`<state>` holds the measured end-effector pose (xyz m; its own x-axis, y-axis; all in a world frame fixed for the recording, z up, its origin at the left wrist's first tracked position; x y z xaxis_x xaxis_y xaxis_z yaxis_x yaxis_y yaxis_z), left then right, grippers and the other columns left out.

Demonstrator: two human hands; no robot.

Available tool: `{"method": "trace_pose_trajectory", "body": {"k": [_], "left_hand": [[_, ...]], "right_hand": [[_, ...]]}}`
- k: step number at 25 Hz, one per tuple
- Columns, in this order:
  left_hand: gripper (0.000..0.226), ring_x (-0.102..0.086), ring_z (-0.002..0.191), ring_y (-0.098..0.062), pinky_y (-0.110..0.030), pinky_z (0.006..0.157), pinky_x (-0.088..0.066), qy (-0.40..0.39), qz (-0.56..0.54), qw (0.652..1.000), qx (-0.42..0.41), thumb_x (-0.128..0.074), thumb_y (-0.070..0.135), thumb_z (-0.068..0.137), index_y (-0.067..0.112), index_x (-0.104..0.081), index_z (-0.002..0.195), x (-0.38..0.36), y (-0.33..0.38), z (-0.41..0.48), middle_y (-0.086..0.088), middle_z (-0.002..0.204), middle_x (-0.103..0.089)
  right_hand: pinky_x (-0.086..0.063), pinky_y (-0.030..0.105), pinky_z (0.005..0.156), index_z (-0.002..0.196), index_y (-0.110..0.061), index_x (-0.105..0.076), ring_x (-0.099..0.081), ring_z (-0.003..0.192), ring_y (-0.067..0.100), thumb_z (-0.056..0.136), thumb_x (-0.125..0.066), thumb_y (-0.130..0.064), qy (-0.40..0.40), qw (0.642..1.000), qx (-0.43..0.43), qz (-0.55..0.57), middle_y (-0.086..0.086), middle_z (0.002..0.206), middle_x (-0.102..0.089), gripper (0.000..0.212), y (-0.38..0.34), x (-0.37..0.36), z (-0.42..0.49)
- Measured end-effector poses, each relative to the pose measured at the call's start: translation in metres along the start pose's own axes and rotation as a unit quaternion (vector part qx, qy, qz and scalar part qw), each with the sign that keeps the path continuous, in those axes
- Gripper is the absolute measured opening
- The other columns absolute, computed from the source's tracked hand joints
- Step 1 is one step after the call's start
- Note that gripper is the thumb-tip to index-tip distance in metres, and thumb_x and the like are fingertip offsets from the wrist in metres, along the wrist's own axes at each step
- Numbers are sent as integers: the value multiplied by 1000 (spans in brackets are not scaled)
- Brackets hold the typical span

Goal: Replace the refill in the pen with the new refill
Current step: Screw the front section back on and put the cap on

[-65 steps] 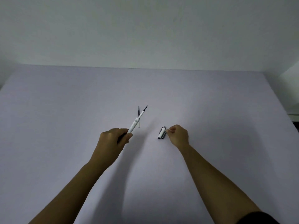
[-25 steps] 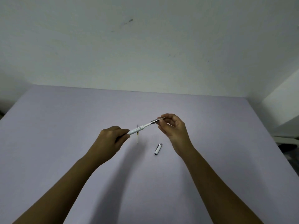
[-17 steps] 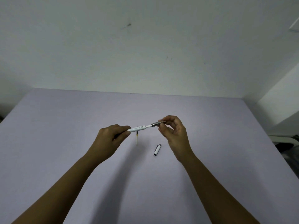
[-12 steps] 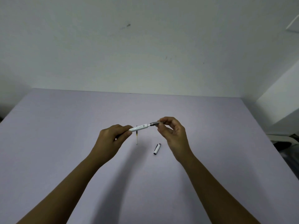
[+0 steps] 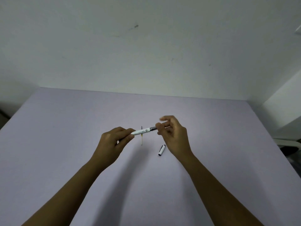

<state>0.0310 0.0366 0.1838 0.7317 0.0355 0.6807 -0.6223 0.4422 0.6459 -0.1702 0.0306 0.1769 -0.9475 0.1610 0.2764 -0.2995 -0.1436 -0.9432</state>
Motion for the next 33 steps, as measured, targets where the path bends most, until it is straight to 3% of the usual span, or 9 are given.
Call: {"method": "trace_pose_trajectory", "body": {"k": [4,8,11,15,20,24,27,30,33], "left_hand": [[15,-46,66,-16,-10,56,-33,27,3,999,30,-56,24,88,19,-68,95,2,-8,-9,1,59,-54],[15,-45,62,-11,-10,54,-32,24,-15,999,27,-56,21,88,18,-68,96,3,-9,-14,0,59,-53],[17,-44,62,-13,-12,55,-32,34,-14,999,31,-55,21,87,15,-69,96,5,-6,-10,-1,59,-54],[17,-45,63,-16,-13,55,-33,27,-7,999,18,-54,22,87,16,-68,95,5,-3,-6,-4,60,-57],[12,-43,63,-15,-9,56,-33,34,1,999,17,-59,18,89,16,-68,95,5,-4,-5,-3,59,-54],[18,-44,62,-15,-9,56,-32,23,-1,1000,6,-53,25,88,18,-67,95,5,-3,-6,-3,59,-54],[19,-44,63,-14,-9,55,-32,25,-2,1000,9,-52,26,88,18,-67,95,7,-3,-7,-1,58,-53],[19,-45,63,-8,-9,55,-32,20,-8,1000,7,-52,26,88,19,-68,95,8,-1,-7,1,59,-52],[15,-45,62,-5,-9,55,-32,31,-12,999,11,-54,23,89,18,-67,95,11,-1,-7,1,59,-52]], "right_hand": [[-55,18,72,91,-34,-65,-71,82,6,85,-65,-16,-66,997,35,5,-12,85,-72,19,-9,-4,2],[-56,24,66,80,-25,-66,-70,70,3,86,-64,-28,-105,992,24,-64,-14,65,-68,8,-10,-3,13],[-53,16,71,96,-25,-63,-69,77,1,85,-66,-21,-129,990,40,-37,-12,82,-68,12,-17,-5,15],[-54,25,64,78,-14,-66,-70,65,7,89,-59,-30,-114,985,78,-100,-1,68,-68,20,-25,-5,19],[-50,11,71,93,-21,-65,-67,74,3,84,-67,-19,-142,983,84,-85,-9,79,-68,10,-24,-5,18],[-53,27,63,78,-17,-66,-65,62,14,88,-59,-34,-132,981,78,-120,5,67,-67,20,-22,-5,17],[-53,16,72,89,-24,-63,-66,75,6,84,-66,-25,-152,981,86,-79,-7,79,-66,7,-25,-8,15],[-51,17,63,75,-25,-61,-65,65,7,87,-60,-31,-144,978,96,-113,-5,68,-67,14,-28,-7,17],[-53,19,70,88,-28,-60,-65,72,4,86,-62,-32,-153,979,92,-96,-5,78,-67,5,-30,-9,17]]}}
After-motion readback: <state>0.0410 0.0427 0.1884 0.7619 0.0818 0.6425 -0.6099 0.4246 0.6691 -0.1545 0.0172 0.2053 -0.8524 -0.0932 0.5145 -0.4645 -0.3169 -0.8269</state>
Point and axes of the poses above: each hand's wrist, its own z-axis towards the middle knuckle, its own x-axis out of the back of the hand, y = z × x, the point moved 6 cm from there along z, towards the middle knuckle
